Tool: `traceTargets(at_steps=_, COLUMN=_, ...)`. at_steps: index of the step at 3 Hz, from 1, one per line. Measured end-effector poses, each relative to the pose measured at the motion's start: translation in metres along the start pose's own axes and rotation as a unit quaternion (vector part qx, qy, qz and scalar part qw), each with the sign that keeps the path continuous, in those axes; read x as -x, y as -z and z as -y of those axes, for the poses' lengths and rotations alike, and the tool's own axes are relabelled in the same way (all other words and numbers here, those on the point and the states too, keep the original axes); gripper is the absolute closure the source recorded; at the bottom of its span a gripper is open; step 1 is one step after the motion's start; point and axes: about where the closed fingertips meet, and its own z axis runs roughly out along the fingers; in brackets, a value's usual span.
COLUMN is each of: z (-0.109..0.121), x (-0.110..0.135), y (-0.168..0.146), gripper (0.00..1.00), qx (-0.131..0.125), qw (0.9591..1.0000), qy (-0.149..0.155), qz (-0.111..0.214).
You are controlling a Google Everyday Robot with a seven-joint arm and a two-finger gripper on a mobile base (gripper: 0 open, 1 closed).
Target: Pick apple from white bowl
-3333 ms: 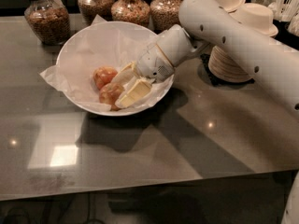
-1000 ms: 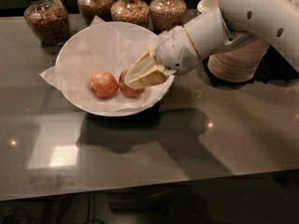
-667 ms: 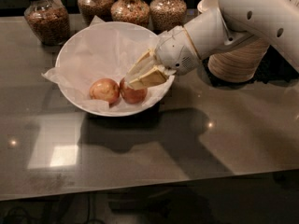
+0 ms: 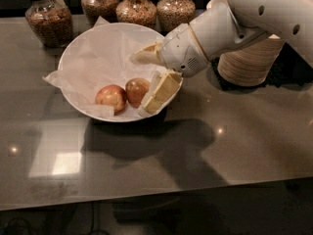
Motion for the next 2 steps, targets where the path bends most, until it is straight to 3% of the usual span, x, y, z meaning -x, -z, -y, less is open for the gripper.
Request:
traceTargets(at_steps=1, z=0.002, x=0.014, y=-0.001, gripper=0.00, qx=-0.012, qw=0.9995, qy=0.012, qz=-0.027)
traceTargets(at_steps=2, z=0.010, x=0.027, y=-0.002, gripper=0.16, qx=-0.015, qw=0.9985, qy=0.026, qz=-0.045)
